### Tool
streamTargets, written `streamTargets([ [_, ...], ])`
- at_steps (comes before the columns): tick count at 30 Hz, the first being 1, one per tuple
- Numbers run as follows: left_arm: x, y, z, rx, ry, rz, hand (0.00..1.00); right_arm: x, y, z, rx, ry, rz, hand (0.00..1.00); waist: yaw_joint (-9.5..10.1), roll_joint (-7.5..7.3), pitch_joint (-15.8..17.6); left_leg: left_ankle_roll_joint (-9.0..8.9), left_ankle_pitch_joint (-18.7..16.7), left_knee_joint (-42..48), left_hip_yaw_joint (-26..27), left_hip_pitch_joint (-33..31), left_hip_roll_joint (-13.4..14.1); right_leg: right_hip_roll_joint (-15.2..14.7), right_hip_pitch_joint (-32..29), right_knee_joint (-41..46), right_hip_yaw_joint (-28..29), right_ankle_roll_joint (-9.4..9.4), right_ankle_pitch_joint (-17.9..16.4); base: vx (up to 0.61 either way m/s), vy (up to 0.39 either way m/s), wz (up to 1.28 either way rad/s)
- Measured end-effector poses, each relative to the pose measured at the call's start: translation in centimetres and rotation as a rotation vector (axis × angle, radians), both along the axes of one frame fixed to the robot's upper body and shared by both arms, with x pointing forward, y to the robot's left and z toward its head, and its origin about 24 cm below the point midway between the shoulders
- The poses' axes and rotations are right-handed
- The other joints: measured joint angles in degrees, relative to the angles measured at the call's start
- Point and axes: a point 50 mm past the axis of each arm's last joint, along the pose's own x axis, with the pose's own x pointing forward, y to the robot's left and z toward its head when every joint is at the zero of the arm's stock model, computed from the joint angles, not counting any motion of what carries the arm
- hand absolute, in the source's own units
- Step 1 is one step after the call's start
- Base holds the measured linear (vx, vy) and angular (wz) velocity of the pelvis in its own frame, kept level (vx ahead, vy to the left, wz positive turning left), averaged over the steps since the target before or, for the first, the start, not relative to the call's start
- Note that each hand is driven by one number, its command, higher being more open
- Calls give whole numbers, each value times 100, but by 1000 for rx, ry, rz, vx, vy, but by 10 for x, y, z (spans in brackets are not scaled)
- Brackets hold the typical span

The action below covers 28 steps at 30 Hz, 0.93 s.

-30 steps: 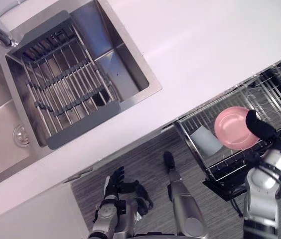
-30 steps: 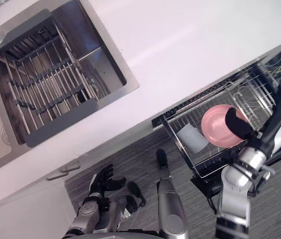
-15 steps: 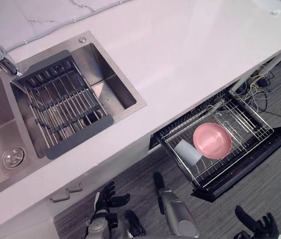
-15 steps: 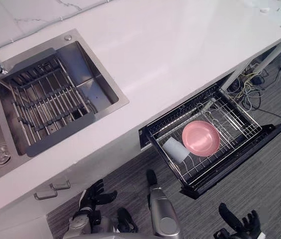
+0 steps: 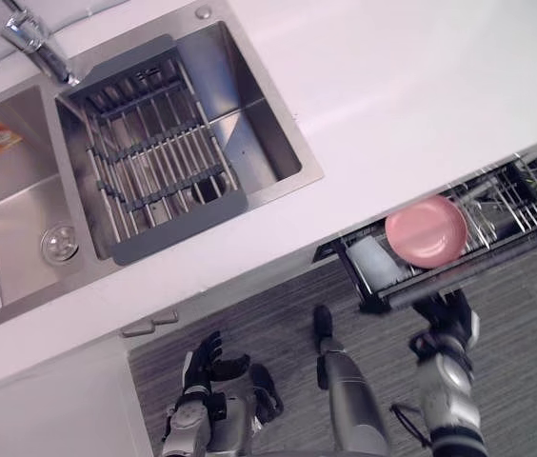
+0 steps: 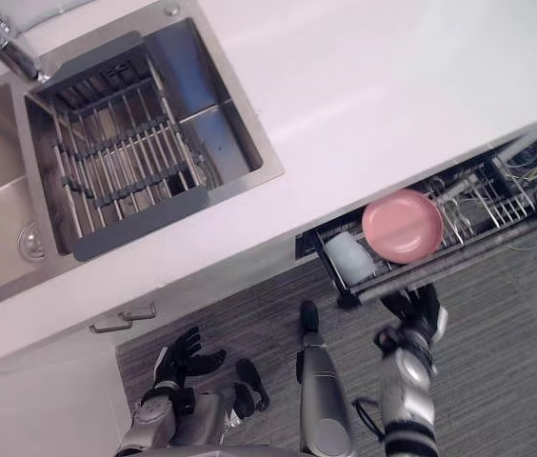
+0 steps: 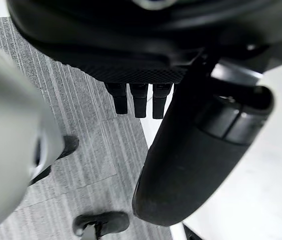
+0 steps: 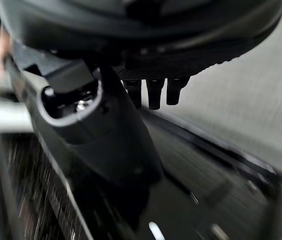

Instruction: Walk over to the sink, pick up the cup, carry it to the dishwasher, place the cup inside the dishwasher, then close the dishwasher door

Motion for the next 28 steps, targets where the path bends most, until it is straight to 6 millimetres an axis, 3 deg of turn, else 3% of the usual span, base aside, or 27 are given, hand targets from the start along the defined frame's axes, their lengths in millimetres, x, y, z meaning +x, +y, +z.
streamTargets([
  [2,3,2,4,-3,-27,14,90,31,8,28,-85,-43,97,90,63,115,53,-44,157,-175,-156,-6,5,-3,12,-39,-156,-56,47,40,-92,33],
  [3,4,2,4,0,-30,16,90,37,10,31,-100,-27,111,90,73,123,50,-57,198,-216,-207,-1,12,-1,31,-55,-198,-65,53,42,-112,36],
  [11,2,10,3,48,-16,-24,90,25,-8,-3,-362,203,248,90,-192,115,50,-139,358,-332,-891,256,57,12,1066,-1132,-754,-132,275,-17,-33,35],
  [16,-3,28,2,91,8,-30,90,-15,-6,-34,-435,294,391,90,-261,29,-189,-245,332,-381,-1338,448,85,74,1660,-1600,-1076,-100,428,40,13,38],
  [23,-19,46,-2,124,56,-28,90,-87,15,-98,-346,506,465,90,-273,-400,-905,-227,369,-748,-1673,1080,111,136,2305,-1605,-1300,-45,217,100,57,24],
  [26,-25,55,-3,133,76,-20,90,-110,21,-122,-270,621,470,90,-276,-531,-1029,-217,372,-815,-1703,1177,64,92,2374,-1624,-1292,-15,203,41,92,10],
  [28,-30,58,-5,137,94,-16,90,-119,23,-131,-253,674,477,90,-273,-534,-1058,-211,376,-840,-1718,1215,39,67,2402,-1624,-1294,0,208,27,58,3],
])
